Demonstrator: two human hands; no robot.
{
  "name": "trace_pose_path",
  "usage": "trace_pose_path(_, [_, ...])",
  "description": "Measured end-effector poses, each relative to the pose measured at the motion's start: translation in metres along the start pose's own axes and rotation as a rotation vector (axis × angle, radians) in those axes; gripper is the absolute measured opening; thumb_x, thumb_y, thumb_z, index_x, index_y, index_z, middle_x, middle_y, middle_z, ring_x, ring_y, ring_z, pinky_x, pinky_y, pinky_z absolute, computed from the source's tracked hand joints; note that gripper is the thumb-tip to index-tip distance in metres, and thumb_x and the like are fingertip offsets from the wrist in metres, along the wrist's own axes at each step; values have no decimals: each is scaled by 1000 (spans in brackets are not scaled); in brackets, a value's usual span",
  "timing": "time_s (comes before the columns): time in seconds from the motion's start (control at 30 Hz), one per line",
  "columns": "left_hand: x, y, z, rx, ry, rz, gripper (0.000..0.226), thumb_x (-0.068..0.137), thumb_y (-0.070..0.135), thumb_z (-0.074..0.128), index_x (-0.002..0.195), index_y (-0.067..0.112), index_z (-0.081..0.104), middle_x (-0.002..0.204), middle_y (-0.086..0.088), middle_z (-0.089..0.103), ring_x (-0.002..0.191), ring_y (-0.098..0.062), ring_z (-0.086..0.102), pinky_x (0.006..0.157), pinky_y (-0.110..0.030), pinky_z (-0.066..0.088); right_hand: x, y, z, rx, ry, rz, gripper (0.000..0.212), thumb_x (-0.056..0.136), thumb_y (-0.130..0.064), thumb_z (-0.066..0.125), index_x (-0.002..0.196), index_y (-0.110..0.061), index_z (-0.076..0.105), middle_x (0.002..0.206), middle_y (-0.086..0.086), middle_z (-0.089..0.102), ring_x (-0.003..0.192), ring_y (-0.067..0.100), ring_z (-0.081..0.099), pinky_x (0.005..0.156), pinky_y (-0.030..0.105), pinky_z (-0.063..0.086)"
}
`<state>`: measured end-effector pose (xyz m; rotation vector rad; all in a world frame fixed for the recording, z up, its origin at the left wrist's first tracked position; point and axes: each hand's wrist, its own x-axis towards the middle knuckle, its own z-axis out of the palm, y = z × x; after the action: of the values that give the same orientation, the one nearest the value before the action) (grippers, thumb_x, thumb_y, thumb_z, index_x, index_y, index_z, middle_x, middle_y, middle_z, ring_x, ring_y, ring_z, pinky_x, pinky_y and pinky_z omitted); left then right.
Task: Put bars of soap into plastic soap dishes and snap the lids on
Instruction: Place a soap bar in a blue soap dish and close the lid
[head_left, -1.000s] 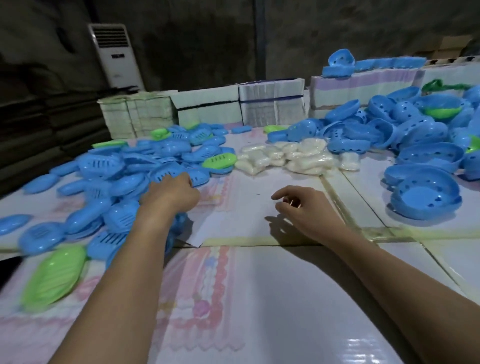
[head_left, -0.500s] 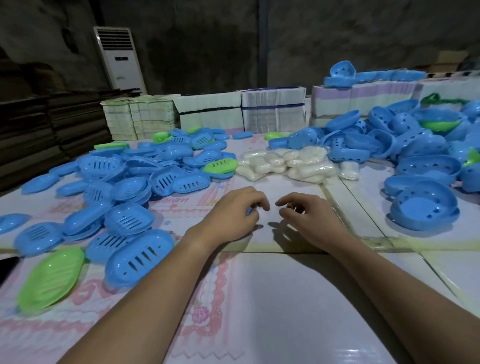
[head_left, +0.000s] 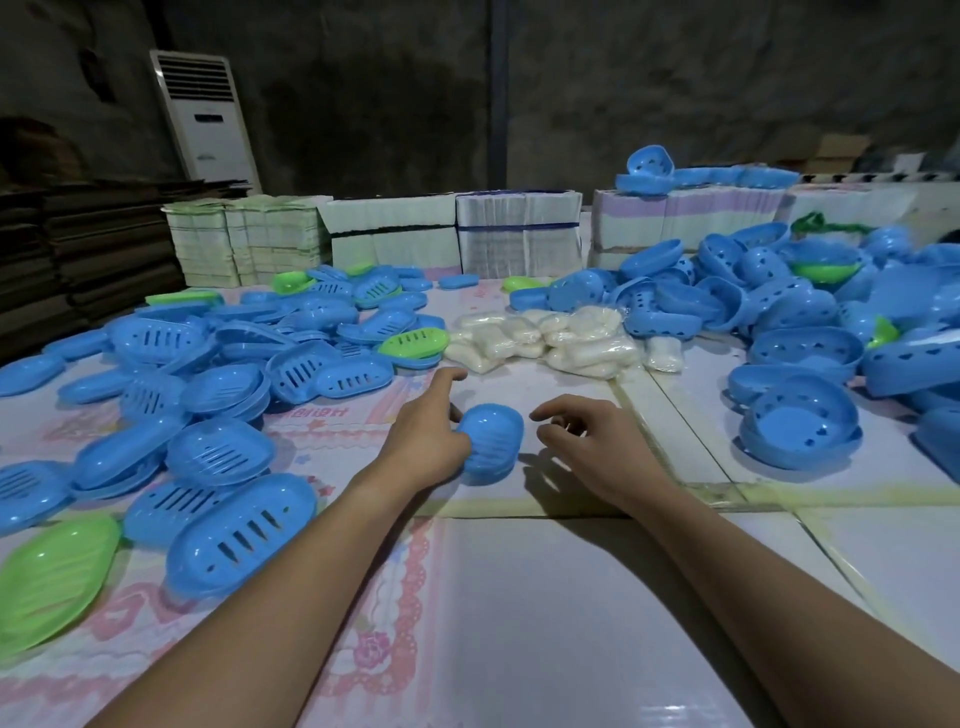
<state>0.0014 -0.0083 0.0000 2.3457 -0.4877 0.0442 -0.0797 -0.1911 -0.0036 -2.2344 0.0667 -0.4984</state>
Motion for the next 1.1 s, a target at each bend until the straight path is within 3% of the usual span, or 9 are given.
trace_pose_path(0.07, [-1, 3, 3, -77, 47, 10, 72, 82, 1, 60, 142, 35, 39, 102, 7, 57, 82, -16, 59, 66, -32, 49, 1, 1, 0, 4, 14, 9, 15, 88, -19, 63, 94, -30, 72, 76, -7, 64, 71, 8, 57, 70, 22, 45])
trace_pose_path(0.17, [-1, 8, 13, -150, 40, -7, 63, 88, 3, 58, 138, 36, 42, 103, 9, 56, 85, -11, 58, 60, -25, 43, 3, 4, -2, -31, 41, 30, 15, 89, -21, 63, 96, -31, 72, 76, -6, 63, 71, 8, 57, 67, 23, 46])
trace_pose_path(0.3, [-5, 25, 18, -815, 55, -261, 54, 90, -8, 48, 136, 22, 49, 111, -9, 60, 90, -23, 64, 62, -31, 50, 6, 6, -10, -4, 126, 19, 10, 90, -25, 62, 93, -32, 70, 71, -5, 63, 63, 5, 56, 61, 21, 44])
trace_pose_path(0.43, [-15, 45, 15, -1423, -60, -537, 26, 86, -8, 46, 103, 7, 59, 96, -18, 57, 75, -27, 61, 58, -32, 50, 6, 5, -12, 80, 119, -23, 10, 90, -35, 61, 84, -35, 69, 74, -4, 67, 67, 8, 58, 67, 28, 47])
trace_pose_path(0.53, [-19, 45, 14, -1712, -168, -587, 29, 83, -10, 45, 109, -9, 58, 102, -26, 64, 89, -32, 65, 73, -32, 57, 6, 7, -8, 69, 114, -25, 6, 88, -36, 63, 86, -39, 68, 76, -6, 68, 68, 7, 59, 69, 28, 48])
trace_pose_path(0.67, [-19, 46, 17, -1694, -182, -584, 42, 85, -17, 35, 118, -7, 59, 102, -27, 68, 88, -36, 65, 71, -44, 58, 15, 14, -7, -6, 157, -26, 15, 86, -23, 64, 95, -34, 70, 70, -9, 63, 69, 4, 57, 67, 21, 46])
trace_pose_path(0.83, [-18, 38, 28, -1707, -172, -558, 63, 85, -18, 28, 129, 18, 56, 130, -28, 51, 100, -53, 59, 68, -64, 52, 51, 24, -14, -603, 83, 43, 52, 86, -23, 58, 138, -23, 50, 134, 4, 54, 125, 28, 40, 100, 38, 39])
trace_pose_path(1.0, [-19, 33, 30, -1695, -231, -472, 59, 85, -5, 45, 133, 27, 56, 134, -26, 51, 104, -52, 61, 68, -63, 58, 83, 29, -13, -869, -6, 164, 65, 84, -19, 52, 145, -22, 30, 151, 3, 32, 143, 33, 17, 108, 54, 27])
trace_pose_path(1.1, [-19, 32, 30, -1686, -267, -438, 59, 82, 2, 50, 136, 26, 55, 130, -25, 56, 90, -44, 67, 68, -54, 60, 94, 32, -16, -977, -45, 194, 56, 85, -24, 53, 139, -21, 37, 143, 3, 39, 137, 35, 23, 105, 55, 28])
